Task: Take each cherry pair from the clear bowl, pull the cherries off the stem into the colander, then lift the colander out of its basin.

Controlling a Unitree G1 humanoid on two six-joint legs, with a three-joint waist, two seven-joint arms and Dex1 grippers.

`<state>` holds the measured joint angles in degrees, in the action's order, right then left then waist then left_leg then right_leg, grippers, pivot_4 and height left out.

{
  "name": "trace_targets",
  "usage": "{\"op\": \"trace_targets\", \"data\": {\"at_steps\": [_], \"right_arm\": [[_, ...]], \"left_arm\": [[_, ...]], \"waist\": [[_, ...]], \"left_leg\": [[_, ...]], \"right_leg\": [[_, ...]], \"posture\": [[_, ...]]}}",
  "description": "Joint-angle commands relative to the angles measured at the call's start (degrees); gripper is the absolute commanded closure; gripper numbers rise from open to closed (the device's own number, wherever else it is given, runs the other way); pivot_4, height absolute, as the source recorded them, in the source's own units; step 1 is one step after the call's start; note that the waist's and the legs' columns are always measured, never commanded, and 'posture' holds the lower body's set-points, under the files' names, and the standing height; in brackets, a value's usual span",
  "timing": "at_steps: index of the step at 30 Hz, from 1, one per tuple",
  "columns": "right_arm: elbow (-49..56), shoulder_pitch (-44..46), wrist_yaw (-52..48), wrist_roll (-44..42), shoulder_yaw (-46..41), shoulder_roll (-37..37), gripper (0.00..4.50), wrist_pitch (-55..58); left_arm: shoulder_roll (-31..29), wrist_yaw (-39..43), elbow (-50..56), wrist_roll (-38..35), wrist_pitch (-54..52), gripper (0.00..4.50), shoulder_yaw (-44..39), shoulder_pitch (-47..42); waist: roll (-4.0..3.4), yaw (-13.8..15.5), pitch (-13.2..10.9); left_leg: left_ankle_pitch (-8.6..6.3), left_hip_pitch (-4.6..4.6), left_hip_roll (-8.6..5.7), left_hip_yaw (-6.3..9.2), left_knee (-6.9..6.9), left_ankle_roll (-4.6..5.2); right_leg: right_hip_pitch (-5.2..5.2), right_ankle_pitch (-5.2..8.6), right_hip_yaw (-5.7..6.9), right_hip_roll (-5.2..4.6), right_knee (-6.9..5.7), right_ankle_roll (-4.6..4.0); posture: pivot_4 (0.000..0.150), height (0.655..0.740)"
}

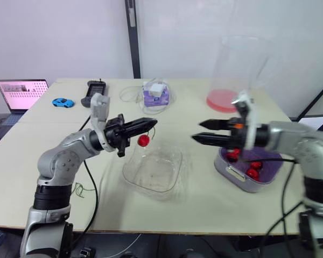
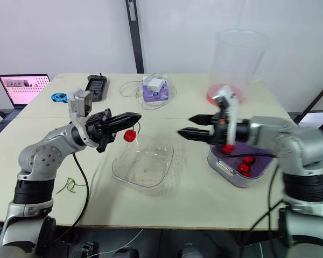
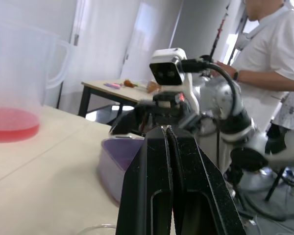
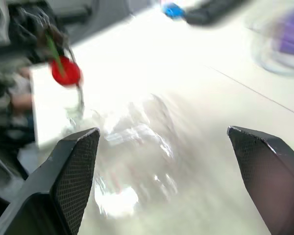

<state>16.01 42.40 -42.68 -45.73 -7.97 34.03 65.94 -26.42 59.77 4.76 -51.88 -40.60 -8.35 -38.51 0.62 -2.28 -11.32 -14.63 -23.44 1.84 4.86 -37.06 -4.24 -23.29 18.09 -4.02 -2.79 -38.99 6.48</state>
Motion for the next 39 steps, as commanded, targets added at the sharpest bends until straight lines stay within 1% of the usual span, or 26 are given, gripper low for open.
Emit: {"op": "trace_targets", "data": {"at_steps": [1,5,9,17,20,24,39], "right_arm": [[6.72,0.73,5.81,-2.68,2.02,-6.86,0.03,-0.68],[8.78,-0.57,9.60,-1.43,6.01,-12.49,0.03,-2.24],[9.70,-1.23,11.83,-1.33,8.32,-16.20,0.03,-4.25],[7.40,-0.91,13.24,0.17,9.75,-18.09,0.03,-7.99],[6.81,-1.17,13.43,0.04,9.88,-18.60,0.90,-8.59],[6.87,-1.49,13.50,0.05,10.47,-18.76,2.83,-8.48],[7.25,-3.02,12.69,-0.42,11.59,-15.79,2.83,-6.20]], "left_arm": [[0.22,-0.73,2.17,-0.80,0.73,4.50,-0.64,-1.26],[0.22,-1.28,2.87,-1.09,0.38,4.50,-0.77,-1.17],[0.74,-2.36,3.73,-1.32,0.11,4.50,-0.52,-1.21],[1.01,-2.92,3.99,-1.54,-0.20,4.50,-0.47,-1.45],[1.19,-3.11,3.80,-1.46,-0.19,4.50,-0.41,-1.78],[1.21,-3.23,3.73,-1.45,-0.27,4.50,-0.47,-1.95],[1.20,-2.24,2.31,-0.84,0.47,4.50,-0.48,-2.11]], "waist": [[0.00,-0.05,0.00],[0.01,-0.16,0.01],[0.01,-0.31,0.01],[0.01,-0.34,0.01],[0.01,-0.35,0.01],[0.01,-0.34,0.01],[0.01,-0.33,0.01]], "left_leg": [[0.02,0.00,0.01,0.01,0.00,-0.03],[0.04,0.00,0.01,0.03,0.02,-0.07],[0.02,0.01,0.02,0.03,0.03,-0.03],[0.02,0.02,0.02,0.04,0.04,-0.03],[0.02,0.02,0.02,0.04,0.04,-0.03],[0.02,0.02,0.02,0.04,0.04,-0.03],[0.02,0.02,0.02,0.04,0.04,-0.03]], "right_leg": [[0.00,0.00,0.01,0.02,0.00,0.00],[-0.03,0.00,0.02,0.02,-0.01,0.00],[-0.03,0.00,0.02,0.04,-0.04,0.00],[-0.04,0.00,0.02,0.05,-0.06,0.00],[-0.04,0.00,0.02,0.06,-0.06,0.00],[-0.04,0.00,0.02,0.06,-0.06,0.00],[-0.04,0.00,0.02,0.05,-0.06,0.00]], "posture": [[0.150,0.7332],[0.150,0.7332],[0.150,0.7332],[0.150,0.7332],[0.150,0.7332],[0.150,0.7332],[0.150,0.7332]]}}
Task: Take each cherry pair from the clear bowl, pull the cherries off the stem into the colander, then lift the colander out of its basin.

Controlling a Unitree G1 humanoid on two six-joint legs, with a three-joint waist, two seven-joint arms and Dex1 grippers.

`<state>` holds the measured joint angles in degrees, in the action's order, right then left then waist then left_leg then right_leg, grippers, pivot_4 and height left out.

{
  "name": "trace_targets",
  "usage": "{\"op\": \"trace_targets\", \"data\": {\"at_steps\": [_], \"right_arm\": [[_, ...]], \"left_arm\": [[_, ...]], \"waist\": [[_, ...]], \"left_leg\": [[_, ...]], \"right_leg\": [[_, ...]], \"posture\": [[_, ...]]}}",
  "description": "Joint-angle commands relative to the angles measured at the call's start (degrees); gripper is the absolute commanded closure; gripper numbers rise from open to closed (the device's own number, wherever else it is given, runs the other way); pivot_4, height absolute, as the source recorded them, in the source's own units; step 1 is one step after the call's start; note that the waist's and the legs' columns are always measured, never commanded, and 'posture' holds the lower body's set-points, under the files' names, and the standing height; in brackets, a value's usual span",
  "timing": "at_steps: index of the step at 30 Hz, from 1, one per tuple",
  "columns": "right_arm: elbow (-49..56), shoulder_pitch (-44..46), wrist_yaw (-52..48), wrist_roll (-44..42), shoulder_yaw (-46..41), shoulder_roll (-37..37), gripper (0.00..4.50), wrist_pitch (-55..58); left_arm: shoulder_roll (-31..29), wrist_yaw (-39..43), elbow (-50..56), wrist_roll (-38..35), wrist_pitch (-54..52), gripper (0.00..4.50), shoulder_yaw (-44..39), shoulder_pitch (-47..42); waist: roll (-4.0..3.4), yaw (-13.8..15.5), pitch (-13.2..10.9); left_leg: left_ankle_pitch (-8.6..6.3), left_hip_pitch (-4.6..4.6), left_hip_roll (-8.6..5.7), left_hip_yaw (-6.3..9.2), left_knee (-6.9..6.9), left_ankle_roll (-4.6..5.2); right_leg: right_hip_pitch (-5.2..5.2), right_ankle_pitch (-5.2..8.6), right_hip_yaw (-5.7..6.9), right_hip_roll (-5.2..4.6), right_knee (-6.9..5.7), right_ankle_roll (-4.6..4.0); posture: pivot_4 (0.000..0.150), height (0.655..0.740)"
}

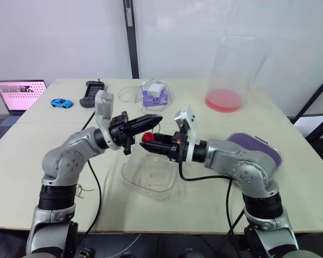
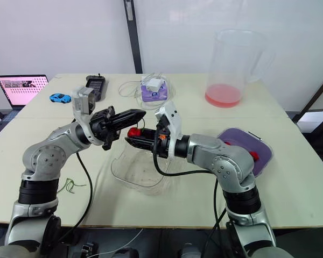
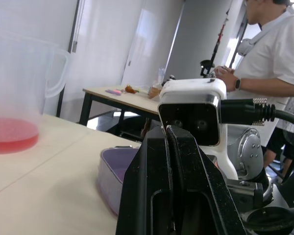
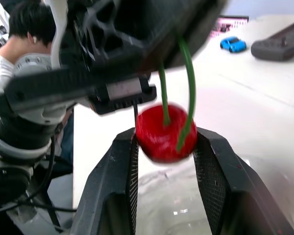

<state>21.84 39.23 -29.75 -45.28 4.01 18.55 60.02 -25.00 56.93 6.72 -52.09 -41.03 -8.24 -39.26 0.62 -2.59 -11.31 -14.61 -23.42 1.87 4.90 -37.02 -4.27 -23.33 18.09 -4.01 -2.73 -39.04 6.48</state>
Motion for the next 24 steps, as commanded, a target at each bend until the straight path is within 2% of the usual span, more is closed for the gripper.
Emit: {"op": "trace_targets", "data": {"at_steps": [1,16,19,21,24], "right_arm": [[1.25,0.29,0.08,-0.88,-0.74,-0.59,2.83,-0.62],[0.76,2.31,1.92,-2.69,-3.75,-2.86,2.83,-2.04],[0.88,2.35,1.89,-2.56,-3.61,-2.76,2.03,-2.08],[0.96,2.47,1.84,-1.75,-3.08,-2.48,1.17,-2.48],[0.81,2.55,1.45,0.47,-1.34,-1.69,1.17,-3.47]], "left_arm": [[-0.18,0.61,0.46,-0.64,0.93,4.50,-0.59,-1.21],[-0.26,0.69,0.49,-0.63,0.93,4.50,-0.85,-0.74],[-0.34,0.78,0.45,-0.56,0.99,4.50,-0.90,-0.64],[-0.39,0.91,0.30,-0.50,1.06,4.50,-0.93,-0.67],[-0.41,0.99,0.22,-0.53,1.07,4.50,-0.98,-0.65]], "waist": [[0.00,-0.04,0.00],[0.00,-0.02,0.00],[0.00,-0.01,0.00],[0.00,-0.02,0.00],[0.00,-0.02,0.00]], "left_leg": [[0.00,0.00,0.00,0.00,0.00,0.00],[0.00,0.00,0.00,0.01,0.01,0.00],[0.00,0.00,0.00,0.00,0.01,0.00],[0.00,0.00,0.00,0.01,0.01,0.00],[0.00,0.00,0.00,0.00,0.01,0.00]], "right_leg": [[0.00,0.00,0.00,0.00,0.00,0.00],[-0.01,0.00,0.00,0.01,0.00,0.00],[-0.01,0.00,0.00,0.01,0.00,0.00],[-0.01,0.00,0.00,0.01,0.00,0.00],[-0.01,0.00,0.00,0.01,0.00,0.00]], "posture": [[0.150,0.7332],[0.150,0.7332],[0.150,0.7332],[0.150,0.7332],[0.150,0.7332]]}}
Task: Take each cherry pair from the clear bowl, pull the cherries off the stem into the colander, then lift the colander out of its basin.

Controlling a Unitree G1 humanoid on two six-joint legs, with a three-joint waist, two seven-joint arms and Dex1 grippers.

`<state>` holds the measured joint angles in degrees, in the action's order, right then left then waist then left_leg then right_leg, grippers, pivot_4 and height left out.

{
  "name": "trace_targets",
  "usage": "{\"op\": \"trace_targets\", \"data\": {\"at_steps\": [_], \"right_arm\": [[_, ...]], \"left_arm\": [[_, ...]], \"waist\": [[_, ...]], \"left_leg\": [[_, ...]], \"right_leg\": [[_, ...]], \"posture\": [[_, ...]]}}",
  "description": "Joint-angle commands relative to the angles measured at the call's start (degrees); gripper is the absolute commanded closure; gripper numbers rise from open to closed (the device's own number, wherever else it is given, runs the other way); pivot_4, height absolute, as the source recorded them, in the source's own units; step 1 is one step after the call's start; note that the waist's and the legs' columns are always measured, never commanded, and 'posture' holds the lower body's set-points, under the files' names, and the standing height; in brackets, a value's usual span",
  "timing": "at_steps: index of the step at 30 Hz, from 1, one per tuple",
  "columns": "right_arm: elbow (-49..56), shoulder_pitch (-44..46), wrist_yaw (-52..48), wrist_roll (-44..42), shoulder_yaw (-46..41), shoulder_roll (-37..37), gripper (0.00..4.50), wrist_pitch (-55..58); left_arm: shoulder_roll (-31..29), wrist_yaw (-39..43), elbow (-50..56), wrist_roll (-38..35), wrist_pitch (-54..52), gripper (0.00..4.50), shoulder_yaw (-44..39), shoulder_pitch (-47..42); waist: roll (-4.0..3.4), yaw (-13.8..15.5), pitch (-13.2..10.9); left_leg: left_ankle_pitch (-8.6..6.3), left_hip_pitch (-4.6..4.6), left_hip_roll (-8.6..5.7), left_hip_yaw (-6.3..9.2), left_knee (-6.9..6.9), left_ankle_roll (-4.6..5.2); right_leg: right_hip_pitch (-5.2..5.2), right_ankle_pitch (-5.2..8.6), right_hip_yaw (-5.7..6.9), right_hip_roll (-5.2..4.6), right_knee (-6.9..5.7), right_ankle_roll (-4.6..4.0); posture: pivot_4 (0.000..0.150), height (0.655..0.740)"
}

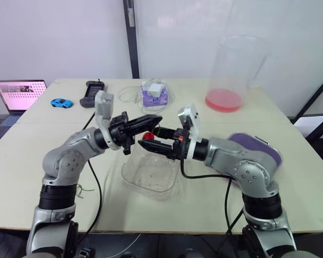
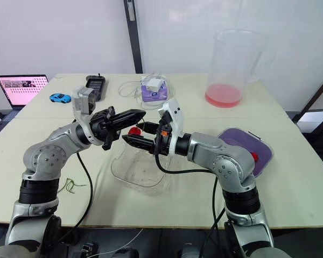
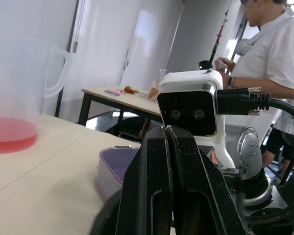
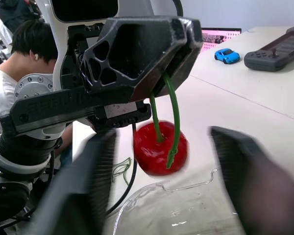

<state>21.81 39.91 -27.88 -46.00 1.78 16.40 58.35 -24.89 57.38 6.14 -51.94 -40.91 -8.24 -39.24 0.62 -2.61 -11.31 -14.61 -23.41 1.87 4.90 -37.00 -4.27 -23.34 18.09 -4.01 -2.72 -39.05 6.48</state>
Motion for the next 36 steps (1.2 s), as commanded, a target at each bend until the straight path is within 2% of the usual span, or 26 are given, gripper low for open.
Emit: {"op": "trace_targets", "data": {"at_steps": [1,5,8,12,13,27,31,36], "right_arm": [[0.67,1.83,-0.53,1.55,1.19,0.50,1.17,-2.01],[0.12,1.82,-0.70,2.22,1.69,0.19,1.17,-2.62],[0.04,1.90,-0.48,1.92,1.56,-0.50,2.07,-2.62],[0.10,1.85,-0.68,2.10,1.70,-0.43,3.92,-2.52],[0.22,1.84,-0.77,2.20,1.79,-0.24,4.06,-2.46],[1.18,0.10,-1.75,1.01,3.75,2.30,4.06,2.72],[1.11,-1.36,-2.65,3.88,6.29,5.26,4.06,2.76],[2.64,-2.65,-3.06,1.49,4.11,7.01,4.06,5.09]], "left_arm": [[-0.49,0.55,0.87,-0.71,0.92,4.50,-0.93,-0.56],[-0.45,0.59,0.97,-0.70,0.96,4.50,-0.85,-0.36],[-0.43,0.59,0.94,-0.68,1.07,4.50,-0.91,-0.41],[-0.51,0.78,0.87,-0.56,1.21,4.50,-0.83,-0.44],[-0.53,0.75,0.98,-0.59,1.19,4.50,-0.84,-0.41],[-0.32,1.24,0.58,-0.33,1.64,4.50,-0.90,-0.54],[-0.34,1.62,0.80,-0.48,1.22,4.50,-0.86,-0.40],[-0.37,1.62,0.56,-0.30,1.35,4.50,-0.95,-0.53]], "waist": [[0.00,0.00,0.00],[0.00,0.00,0.00],[0.00,0.00,0.00],[0.00,0.02,0.00],[0.00,0.02,0.00],[0.00,0.01,0.00],[0.00,0.03,0.00],[0.00,0.00,0.00]], "left_leg": [[0.00,0.00,0.00,0.00,0.00,0.00],[0.00,0.00,0.00,0.00,0.00,0.00],[0.00,0.00,0.00,0.00,0.00,0.00],[0.00,0.00,0.00,0.00,0.00,0.00],[0.00,0.00,0.00,0.00,0.00,0.00],[0.00,0.00,0.00,0.00,0.00,0.00],[0.00,0.00,0.00,0.00,0.00,0.00],[0.00,0.00,0.00,0.00,0.00,0.00]], "right_leg": [[0.00,0.00,0.00,0.00,0.00,0.00],[0.00,0.00,0.00,0.00,0.00,0.00],[0.00,0.00,0.00,0.00,0.00,0.00],[0.00,0.00,0.00,0.00,0.00,0.00],[0.00,0.00,0.00,0.00,0.00,0.00],[0.00,0.00,0.00,0.00,0.00,0.00],[0.00,0.00,0.00,0.00,0.01,0.00],[0.00,0.00,-0.01,0.00,0.02,0.00]], "posture": [[0.150,0.7332],[0.150,0.7332],[0.150,0.7332],[0.150,0.7332],[0.150,0.7332],[0.150,0.7332],[0.150,0.7332],[0.150,0.7332]]}}
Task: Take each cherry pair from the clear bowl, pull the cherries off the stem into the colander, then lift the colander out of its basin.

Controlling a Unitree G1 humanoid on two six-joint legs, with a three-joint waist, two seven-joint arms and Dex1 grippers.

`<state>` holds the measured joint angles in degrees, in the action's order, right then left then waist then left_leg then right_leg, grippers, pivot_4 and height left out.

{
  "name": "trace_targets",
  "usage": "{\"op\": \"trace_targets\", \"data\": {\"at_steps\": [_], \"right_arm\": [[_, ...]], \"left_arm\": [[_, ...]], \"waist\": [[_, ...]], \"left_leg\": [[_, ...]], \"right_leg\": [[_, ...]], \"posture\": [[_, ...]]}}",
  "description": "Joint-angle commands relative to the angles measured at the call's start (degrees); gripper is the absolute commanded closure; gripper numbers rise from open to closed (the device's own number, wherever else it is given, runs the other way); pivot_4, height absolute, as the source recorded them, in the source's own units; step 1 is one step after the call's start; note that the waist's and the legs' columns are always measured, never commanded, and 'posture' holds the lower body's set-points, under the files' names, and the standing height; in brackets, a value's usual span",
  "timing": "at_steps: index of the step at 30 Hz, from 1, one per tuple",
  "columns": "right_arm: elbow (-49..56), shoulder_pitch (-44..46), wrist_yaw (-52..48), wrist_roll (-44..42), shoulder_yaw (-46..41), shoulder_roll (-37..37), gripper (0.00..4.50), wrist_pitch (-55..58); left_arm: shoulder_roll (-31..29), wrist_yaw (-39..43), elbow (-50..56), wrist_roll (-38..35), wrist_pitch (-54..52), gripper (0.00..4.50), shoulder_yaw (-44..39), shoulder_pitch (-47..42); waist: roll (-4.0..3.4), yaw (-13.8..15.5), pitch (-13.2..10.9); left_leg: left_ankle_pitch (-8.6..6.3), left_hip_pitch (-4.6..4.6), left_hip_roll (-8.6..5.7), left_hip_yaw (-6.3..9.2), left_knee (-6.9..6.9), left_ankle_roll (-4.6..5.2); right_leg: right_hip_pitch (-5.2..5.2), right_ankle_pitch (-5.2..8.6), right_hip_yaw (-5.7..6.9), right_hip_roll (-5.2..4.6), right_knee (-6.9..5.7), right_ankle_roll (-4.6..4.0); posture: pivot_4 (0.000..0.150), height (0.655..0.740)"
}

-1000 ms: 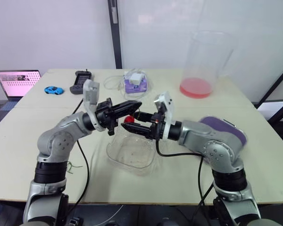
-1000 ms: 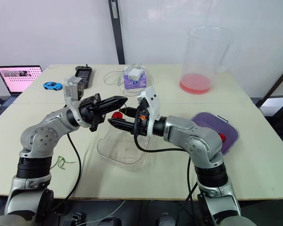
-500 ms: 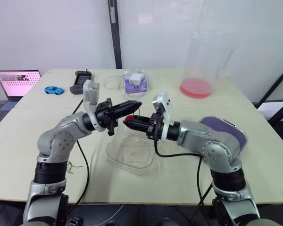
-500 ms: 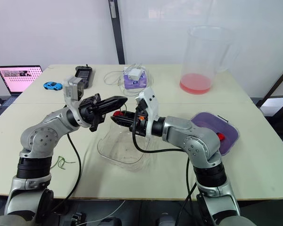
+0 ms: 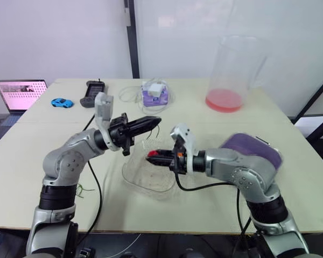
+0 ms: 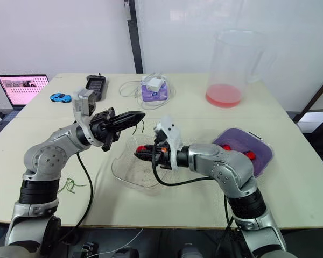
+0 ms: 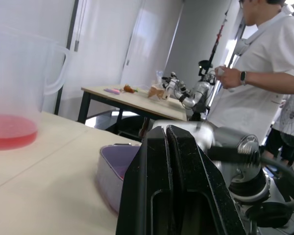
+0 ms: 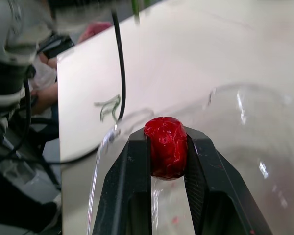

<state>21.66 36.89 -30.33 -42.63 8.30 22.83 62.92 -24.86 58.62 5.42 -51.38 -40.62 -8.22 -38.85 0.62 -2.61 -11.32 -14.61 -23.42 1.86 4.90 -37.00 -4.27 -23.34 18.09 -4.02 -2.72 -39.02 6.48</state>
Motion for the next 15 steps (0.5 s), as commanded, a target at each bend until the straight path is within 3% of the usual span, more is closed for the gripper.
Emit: {"op": "trace_targets", "data": {"at_steps": [1,5,11,15], "right_arm": [[2.94,0.35,-0.59,-2.17,-2.77,0.70,4.06,0.75],[4.24,0.96,-2.18,-5.52,-7.87,4.46,4.06,2.74],[1.25,3.81,-10.06,-7.53,-16.58,20.63,4.06,3.34],[-9.33,0.61,-20.48,3.46,-15.82,40.81,4.06,-4.36]], "left_arm": [[-0.38,0.34,1.35,-0.88,1.03,4.50,-0.97,-0.90],[-0.25,-0.15,1.77,-1.07,0.88,4.50,-1.07,-0.78],[-0.66,-0.22,1.47,-0.92,0.95,4.50,-1.44,-0.77],[-1.21,0.02,1.09,-0.61,1.23,4.50,-1.79,-0.38]], "waist": [[0.00,0.01,0.00],[0.00,0.08,0.00],[0.01,0.37,-0.01],[0.00,0.37,-0.04]], "left_leg": [[0.00,0.00,0.00,0.01,0.00,0.00],[0.00,0.00,0.00,0.01,0.01,0.00],[-0.03,-0.04,-0.03,-0.02,0.00,0.05],[-0.07,-0.03,-0.01,-0.04,0.02,0.13]], "right_leg": [[0.00,0.00,0.00,0.01,0.00,0.00],[0.00,0.00,0.00,0.00,0.00,0.00],[0.03,0.00,0.02,-0.04,0.10,0.01],[0.03,0.00,-0.01,0.00,0.15,0.00]], "posture": [[0.150,0.7332],[0.150,0.7332],[0.150,0.7332],[0.150,0.7332]]}}
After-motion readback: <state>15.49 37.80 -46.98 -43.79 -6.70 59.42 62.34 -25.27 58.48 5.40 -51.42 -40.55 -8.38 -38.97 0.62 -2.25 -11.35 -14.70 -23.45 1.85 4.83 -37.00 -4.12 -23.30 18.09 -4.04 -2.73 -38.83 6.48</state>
